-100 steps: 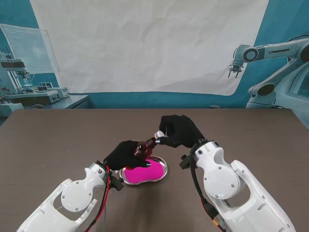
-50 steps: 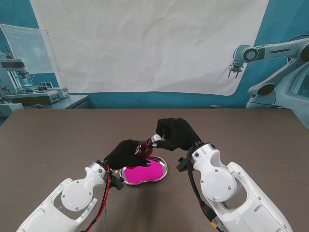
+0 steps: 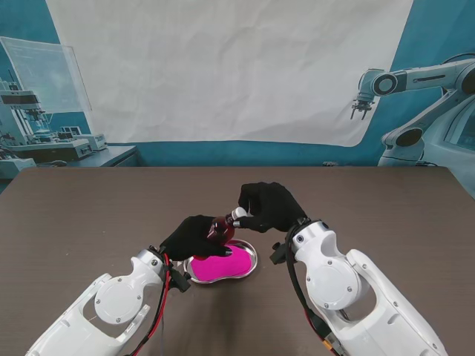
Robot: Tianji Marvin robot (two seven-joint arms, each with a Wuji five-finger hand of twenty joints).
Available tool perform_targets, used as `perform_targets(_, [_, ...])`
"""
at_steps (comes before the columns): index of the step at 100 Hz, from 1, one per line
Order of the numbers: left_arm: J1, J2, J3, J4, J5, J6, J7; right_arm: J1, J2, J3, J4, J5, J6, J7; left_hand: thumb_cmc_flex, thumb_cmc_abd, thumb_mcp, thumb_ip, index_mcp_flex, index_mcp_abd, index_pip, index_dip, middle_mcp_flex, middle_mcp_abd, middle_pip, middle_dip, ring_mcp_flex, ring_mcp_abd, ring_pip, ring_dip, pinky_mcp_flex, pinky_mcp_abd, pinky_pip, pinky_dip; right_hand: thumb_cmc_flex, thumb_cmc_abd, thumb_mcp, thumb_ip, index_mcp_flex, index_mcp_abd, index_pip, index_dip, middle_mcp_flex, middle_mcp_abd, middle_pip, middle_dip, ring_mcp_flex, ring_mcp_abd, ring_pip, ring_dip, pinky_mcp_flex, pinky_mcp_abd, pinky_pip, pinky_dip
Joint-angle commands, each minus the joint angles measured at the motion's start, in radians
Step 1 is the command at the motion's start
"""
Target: Collect the cotton balls from the tray into a sample bottle
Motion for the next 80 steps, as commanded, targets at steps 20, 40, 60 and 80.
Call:
perform_targets(20, [0.005, -0.004, -0.005, -0.007, -0.002, 0.004, -0.021, 0.006, -0.006, -0.015, 0.015, -0.003, -0.006, 0.021, 0.278, 0.467, 0.343, 0.017, 0.158, -0.142, 0.17, 0.019, 0.054, -0.033, 0.009, 0.01, 0.024, 0.022, 0.061, 0.025, -0.009, -0.089, 0.092, 0.041, 0.121, 0.018, 0.139, 0.094, 0.084, -0.034, 0.086, 0.019, 0.069, -0.034, 0.025, 0.011, 0.032, -0.041, 0.103, 0.018, 0.037, 0.021, 0.147, -0.006])
perform_targets(40, [0.004, -0.002, -0.006, -0.007, -0.002, 0.004, -0.03, 0.016, -0.005, -0.018, 0.022, -0.009, -0.009, 0.025, 0.278, 0.467, 0.343, 0.017, 0.158, -0.143, 0.17, 0.019, 0.054, -0.033, 0.009, 0.01, 0.025, 0.022, 0.061, 0.025, -0.009, -0.089, 0.092, 0.041, 0.123, 0.022, 0.141, 0.095, 0.082, -0.035, 0.085, 0.019, 0.069, -0.034, 0.024, 0.011, 0.032, -0.042, 0.102, 0.016, 0.037, 0.021, 0.147, -0.007])
perform_targets(60, [0.003, 0.001, -0.008, -0.008, 0.0, 0.004, -0.038, 0.016, 0.0, -0.016, 0.019, -0.01, -0.011, 0.044, 0.277, 0.467, 0.343, 0.017, 0.158, -0.144, 0.171, 0.019, 0.054, -0.034, 0.009, 0.009, 0.025, 0.02, 0.061, 0.025, -0.009, -0.089, 0.092, 0.041, 0.121, 0.021, 0.136, 0.093, 0.081, -0.035, 0.083, 0.019, 0.066, -0.033, 0.02, 0.011, 0.032, -0.041, 0.102, 0.016, 0.037, 0.021, 0.147, -0.007])
perform_targets(80, [-0.001, -0.001, -0.005, -0.004, -0.002, -0.002, -0.032, 0.013, 0.0, -0.025, 0.027, -0.005, -0.022, 0.047, 0.277, 0.469, 0.343, 0.017, 0.159, -0.145, 0.171, 0.019, 0.054, -0.034, 0.009, 0.009, 0.024, 0.021, 0.061, 0.025, -0.009, -0.089, 0.092, 0.041, 0.131, 0.025, 0.111, 0.08, 0.077, -0.033, 0.071, 0.01, 0.063, -0.023, 0.001, 0.007, 0.032, -0.03, 0.102, 0.013, 0.036, 0.025, 0.141, -0.009])
